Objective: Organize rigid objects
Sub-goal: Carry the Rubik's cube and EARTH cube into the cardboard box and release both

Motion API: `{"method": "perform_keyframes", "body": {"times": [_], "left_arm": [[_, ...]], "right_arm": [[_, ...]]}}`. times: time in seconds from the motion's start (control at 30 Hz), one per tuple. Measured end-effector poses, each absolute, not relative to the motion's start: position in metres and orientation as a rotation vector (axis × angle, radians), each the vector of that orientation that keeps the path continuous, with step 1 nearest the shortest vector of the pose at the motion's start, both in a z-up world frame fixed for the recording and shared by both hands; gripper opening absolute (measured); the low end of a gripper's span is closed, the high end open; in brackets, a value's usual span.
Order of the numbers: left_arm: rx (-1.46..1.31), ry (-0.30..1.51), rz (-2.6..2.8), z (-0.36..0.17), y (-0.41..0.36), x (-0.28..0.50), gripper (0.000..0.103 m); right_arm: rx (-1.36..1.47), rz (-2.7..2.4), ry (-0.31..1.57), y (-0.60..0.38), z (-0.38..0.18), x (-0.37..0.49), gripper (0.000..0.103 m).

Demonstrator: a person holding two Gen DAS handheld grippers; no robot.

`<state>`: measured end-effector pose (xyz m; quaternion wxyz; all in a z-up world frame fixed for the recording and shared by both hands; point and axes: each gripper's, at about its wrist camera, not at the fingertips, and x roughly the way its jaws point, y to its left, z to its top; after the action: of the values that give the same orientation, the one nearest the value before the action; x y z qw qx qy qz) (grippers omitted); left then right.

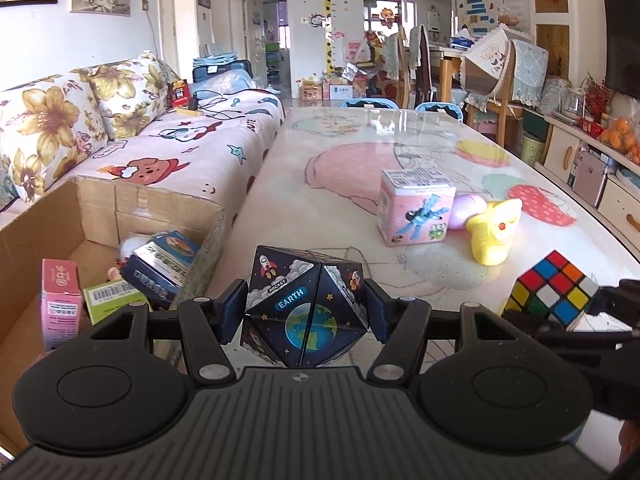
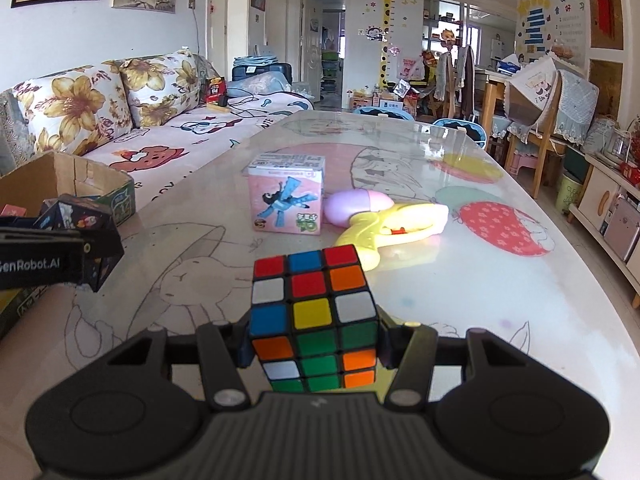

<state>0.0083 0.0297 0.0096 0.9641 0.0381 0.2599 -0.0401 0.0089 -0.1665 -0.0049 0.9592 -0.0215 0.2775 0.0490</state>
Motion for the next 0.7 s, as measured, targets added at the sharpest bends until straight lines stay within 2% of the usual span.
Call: {"method": "perform_keyframes", "body": {"times": [0.7], "left_arm": [[-0.011,0.484,0.038,0.018,0.038,0.005,0.076]], "right_arm": [[-0.11,0.261,0.512,-0.094,0.029,-0.003,0.054]]}}
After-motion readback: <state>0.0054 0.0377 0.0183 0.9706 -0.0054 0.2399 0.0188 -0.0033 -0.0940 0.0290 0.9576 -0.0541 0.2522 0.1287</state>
